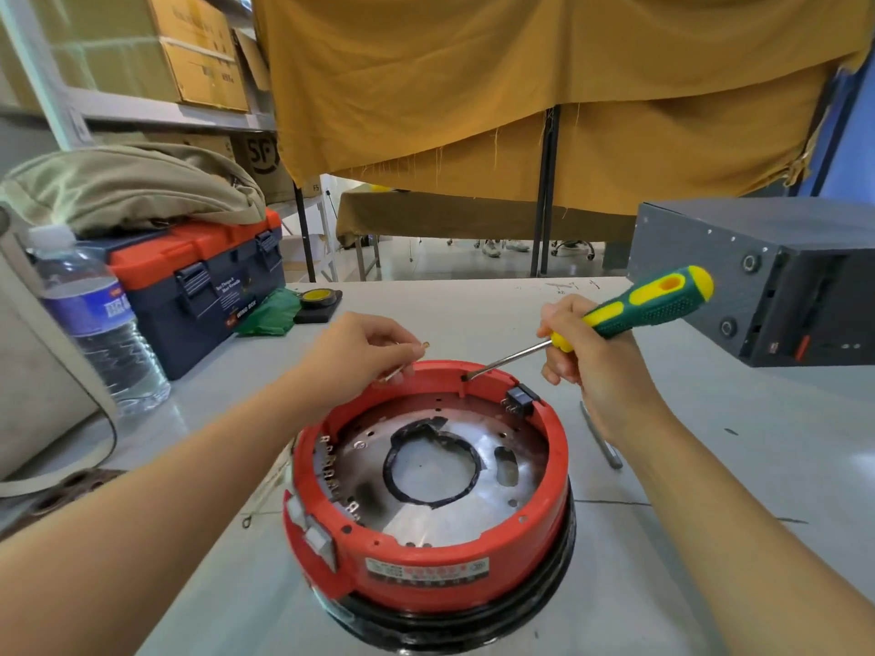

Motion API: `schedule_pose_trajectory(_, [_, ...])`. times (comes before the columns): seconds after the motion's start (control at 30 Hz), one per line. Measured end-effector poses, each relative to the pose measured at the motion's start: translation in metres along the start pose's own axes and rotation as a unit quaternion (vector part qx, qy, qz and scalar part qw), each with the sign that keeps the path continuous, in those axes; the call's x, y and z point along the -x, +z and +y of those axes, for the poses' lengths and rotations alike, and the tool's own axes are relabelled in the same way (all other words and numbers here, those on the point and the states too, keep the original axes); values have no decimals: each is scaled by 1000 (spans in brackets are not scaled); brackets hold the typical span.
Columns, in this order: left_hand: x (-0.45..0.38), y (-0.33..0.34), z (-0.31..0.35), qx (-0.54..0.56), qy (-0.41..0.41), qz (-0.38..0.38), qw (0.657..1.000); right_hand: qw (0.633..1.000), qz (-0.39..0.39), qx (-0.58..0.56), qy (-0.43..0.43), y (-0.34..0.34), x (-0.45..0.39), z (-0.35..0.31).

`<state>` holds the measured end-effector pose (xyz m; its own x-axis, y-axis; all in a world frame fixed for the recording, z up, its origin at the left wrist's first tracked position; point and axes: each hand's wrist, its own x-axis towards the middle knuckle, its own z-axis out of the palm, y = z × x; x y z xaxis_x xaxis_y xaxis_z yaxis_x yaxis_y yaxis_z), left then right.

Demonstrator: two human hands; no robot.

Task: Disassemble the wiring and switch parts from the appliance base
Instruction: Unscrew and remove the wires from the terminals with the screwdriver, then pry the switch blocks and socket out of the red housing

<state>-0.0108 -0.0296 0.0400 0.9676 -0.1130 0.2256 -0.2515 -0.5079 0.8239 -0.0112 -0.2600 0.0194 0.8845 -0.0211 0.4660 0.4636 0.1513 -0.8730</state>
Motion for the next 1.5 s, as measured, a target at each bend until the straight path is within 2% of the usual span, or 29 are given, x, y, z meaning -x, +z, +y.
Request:
schedule_pose_trajectory(0.1, [11, -18, -10, 27, -18, 25, 999, 996, -46, 80, 3, 2, 3, 1])
schedule_pose_trajectory(0.3, [33, -52, -38, 6, -73, 49, 996, 986, -124, 111, 3, -5, 22, 3])
schedule_pose_trajectory(0.4, [46, -64, -56, -4, -103, 58, 993, 990, -92, 106, -15, -8, 30, 4])
schedule_pose_trajectory(0.57, [58, -69, -79, -66, -149, 59, 985, 993, -44, 106, 4, -16, 36, 4])
schedule_pose_trajectory(0.7, [59, -59, -90, -121, -145, 65, 980, 997, 21, 67, 34, -22, 43, 6])
schedule_pose_trajectory(0.8, [56, -54, -93, -161, -136, 65, 975, 991, 50, 120, 33, -30, 46, 10])
schedule_pose_trajectory(0.93, [54, -50, -97, -193, -131, 52, 971, 986, 35, 159, 31, -41, 49, 14])
schedule_pose_trajectory(1.1, [55, -53, -95, -225, -116, 50, 966, 974, -46, 221, 22, -53, 50, 14])
schedule_pose_trajectory(1.17, [54, -55, -92, -198, -109, 77, 971, 973, -66, 222, 25, -57, 51, 14])
schedule_pose_trajectory(1.23, [55, -54, -85, -125, -102, 108, 981, 972, -75, 221, 31, -62, 51, 13])
schedule_pose_trajectory(1.3, [54, -52, -74, -67, -81, 111, 988, 963, -99, 249, 13, -66, 52, 12])
schedule_pose_trajectory(1.4, [50, -42, -56, -39, -43, 47, 997, 939, -150, 310, 4, -69, 56, 8])
schedule_pose_trajectory(1.43, [48, -37, -52, -50, -38, 24, 998, 919, -168, 357, -6, -70, 57, 8])
schedule_pose_trajectory(1.5, [44, -26, -45, -120, -18, -4, 993, 842, -210, 495, -45, -71, 57, 9])
